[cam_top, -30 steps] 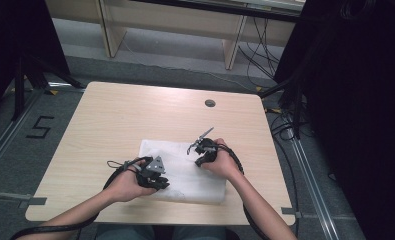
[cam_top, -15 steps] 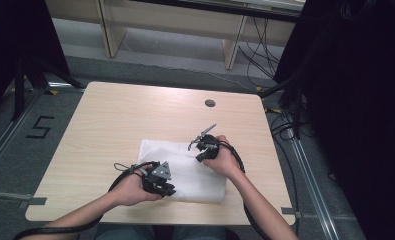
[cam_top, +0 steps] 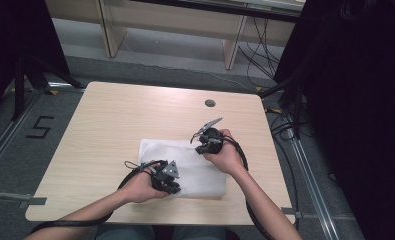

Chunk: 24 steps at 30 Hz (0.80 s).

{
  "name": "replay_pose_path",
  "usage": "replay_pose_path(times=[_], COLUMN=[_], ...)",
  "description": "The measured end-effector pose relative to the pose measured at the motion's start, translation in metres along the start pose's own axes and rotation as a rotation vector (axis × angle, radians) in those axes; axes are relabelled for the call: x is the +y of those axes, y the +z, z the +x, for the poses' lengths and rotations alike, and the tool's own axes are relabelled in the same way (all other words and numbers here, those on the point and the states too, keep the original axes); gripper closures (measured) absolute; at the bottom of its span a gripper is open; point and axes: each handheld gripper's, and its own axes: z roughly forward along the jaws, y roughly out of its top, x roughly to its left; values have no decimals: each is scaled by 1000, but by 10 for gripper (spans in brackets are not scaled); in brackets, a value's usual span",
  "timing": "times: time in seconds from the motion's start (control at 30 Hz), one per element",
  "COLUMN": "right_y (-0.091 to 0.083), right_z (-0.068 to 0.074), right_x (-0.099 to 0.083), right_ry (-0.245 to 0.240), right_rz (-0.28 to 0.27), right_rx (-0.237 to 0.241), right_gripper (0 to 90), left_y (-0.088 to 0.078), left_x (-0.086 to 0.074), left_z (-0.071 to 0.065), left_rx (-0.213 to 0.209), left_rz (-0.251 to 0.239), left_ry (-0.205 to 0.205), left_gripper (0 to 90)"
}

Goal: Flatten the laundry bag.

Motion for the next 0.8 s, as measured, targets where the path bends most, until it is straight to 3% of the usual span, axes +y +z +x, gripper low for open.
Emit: replay_pose_path(times=[0.13,0.17,0.27,0.33,0.37,0.5,0.6,0.63,0.7,0.8], right_y=[-14,-18,-28,-33,-36,-39,-42,-40,-40,-38], right_z=[5,7,14,18,21,26,33,33,38,47], right_x=[3,4,4,5,4,1,-3,-4,-8,-13], right_ry=[-15,-15,-14,-19,-20,-71,-63,-92,-90,-109], right_rz=[-34,-42,-69,-75,-75,-81,-74,-89,-73,-47], right_rx=[1,3,2,6,19,49,67,77,75,107], right_gripper=[900,900,900,900,900,900,900,900,900,900], left_y=[4,4,7,9,12,14,15,15,15,6], left_x=[4,5,8,9,10,12,12,13,12,11], left_z=[9,12,19,24,23,29,32,34,34,34], left_rx=[36,45,81,104,125,163,184,190,181,191], left_rz=[3,13,17,8,-26,-30,-38,-40,-44,-34], left_ry=[-36,-24,-37,-45,-82,-105,-106,-98,-115,-92], left_gripper=[821,822,831,832,832,830,823,820,813,800])
